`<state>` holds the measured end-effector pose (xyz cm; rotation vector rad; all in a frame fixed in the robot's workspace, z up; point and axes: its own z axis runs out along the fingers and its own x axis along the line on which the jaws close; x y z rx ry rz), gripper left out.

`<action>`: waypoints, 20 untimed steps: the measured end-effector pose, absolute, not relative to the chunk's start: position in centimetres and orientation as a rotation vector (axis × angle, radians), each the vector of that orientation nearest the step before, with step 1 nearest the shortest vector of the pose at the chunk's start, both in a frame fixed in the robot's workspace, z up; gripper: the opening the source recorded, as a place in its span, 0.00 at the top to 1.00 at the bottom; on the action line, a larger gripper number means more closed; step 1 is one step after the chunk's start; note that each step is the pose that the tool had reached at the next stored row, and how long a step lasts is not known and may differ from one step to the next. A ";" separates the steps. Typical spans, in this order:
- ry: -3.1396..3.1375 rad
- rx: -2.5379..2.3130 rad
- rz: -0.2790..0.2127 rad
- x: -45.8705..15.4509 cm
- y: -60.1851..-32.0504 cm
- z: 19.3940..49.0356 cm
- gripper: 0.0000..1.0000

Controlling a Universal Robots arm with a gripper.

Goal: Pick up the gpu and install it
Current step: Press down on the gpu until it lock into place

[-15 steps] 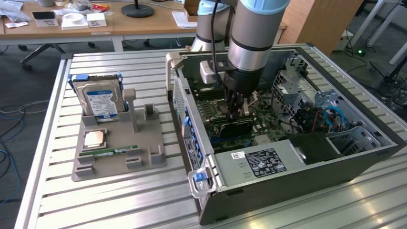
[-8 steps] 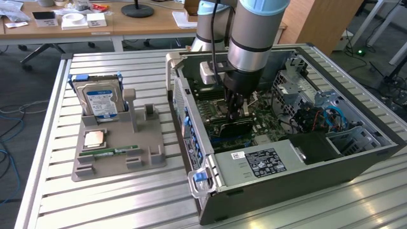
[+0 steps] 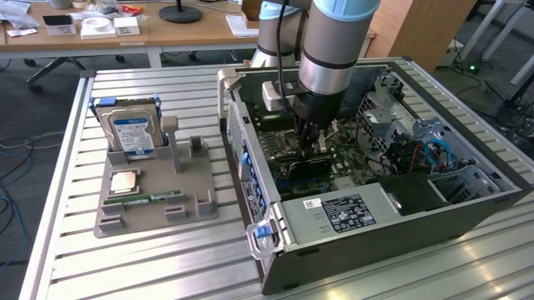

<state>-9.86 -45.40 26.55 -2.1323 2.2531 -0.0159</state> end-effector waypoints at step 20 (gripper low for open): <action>2.253 -2.132 -0.016 -9.9 -45.4 26.4 0.89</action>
